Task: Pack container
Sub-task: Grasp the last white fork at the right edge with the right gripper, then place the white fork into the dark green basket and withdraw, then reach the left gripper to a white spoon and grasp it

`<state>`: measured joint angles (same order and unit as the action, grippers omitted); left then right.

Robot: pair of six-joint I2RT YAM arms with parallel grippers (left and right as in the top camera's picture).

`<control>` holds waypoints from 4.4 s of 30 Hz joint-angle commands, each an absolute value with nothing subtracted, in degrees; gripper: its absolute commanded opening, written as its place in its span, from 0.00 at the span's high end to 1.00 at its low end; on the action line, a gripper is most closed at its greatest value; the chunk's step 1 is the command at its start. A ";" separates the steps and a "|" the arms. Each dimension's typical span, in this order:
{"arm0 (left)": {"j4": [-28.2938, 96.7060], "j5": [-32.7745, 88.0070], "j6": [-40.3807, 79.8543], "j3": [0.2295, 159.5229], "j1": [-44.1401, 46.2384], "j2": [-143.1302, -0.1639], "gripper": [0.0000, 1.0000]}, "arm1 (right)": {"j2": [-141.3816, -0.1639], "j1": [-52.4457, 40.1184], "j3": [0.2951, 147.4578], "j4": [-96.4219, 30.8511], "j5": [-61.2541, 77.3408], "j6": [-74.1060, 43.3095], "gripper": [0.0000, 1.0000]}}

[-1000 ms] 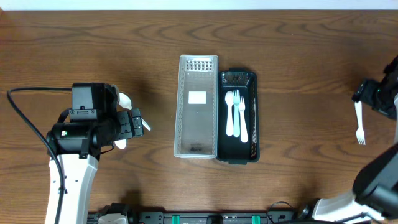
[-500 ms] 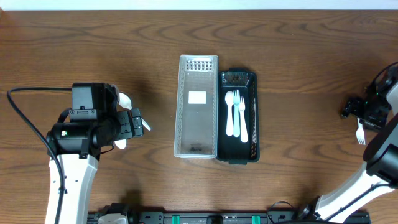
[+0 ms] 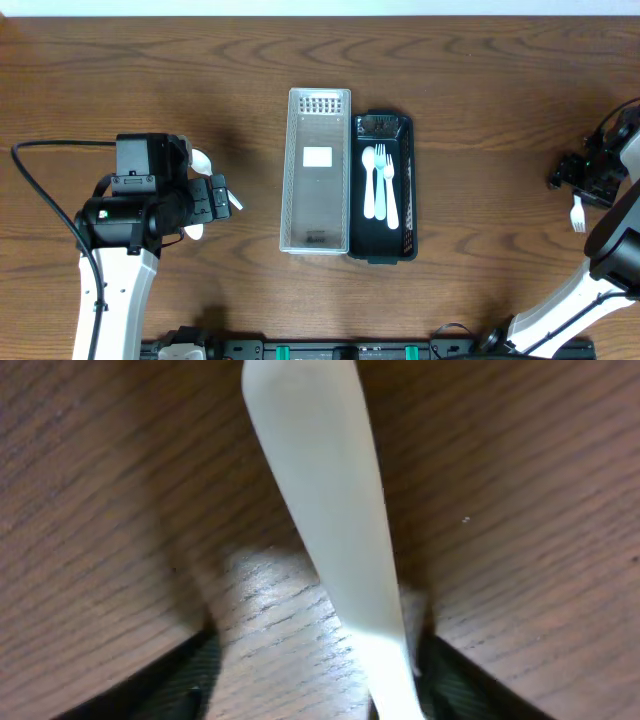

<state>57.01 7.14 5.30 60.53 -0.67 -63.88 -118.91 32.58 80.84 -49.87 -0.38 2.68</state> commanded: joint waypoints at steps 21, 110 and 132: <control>57.17 6.66 4.80 61.82 -0.95 -63.99 0.02 | -121.99 33.34 80.55 -49.65 1.13 -0.43 0.89; 48.73 2.13 26.28 74.24 -0.95 -94.06 0.02 | -93.01 2.55 82.78 -56.16 1.13 -4.64 0.23; 43.75 2.59 26.00 74.11 -0.95 -113.25 0.02 | -93.01 2.57 82.67 -56.82 1.13 -4.64 0.23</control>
<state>44.27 3.01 25.56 73.12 -0.67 -111.55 -92.66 2.44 83.07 -56.40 0.67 -5.39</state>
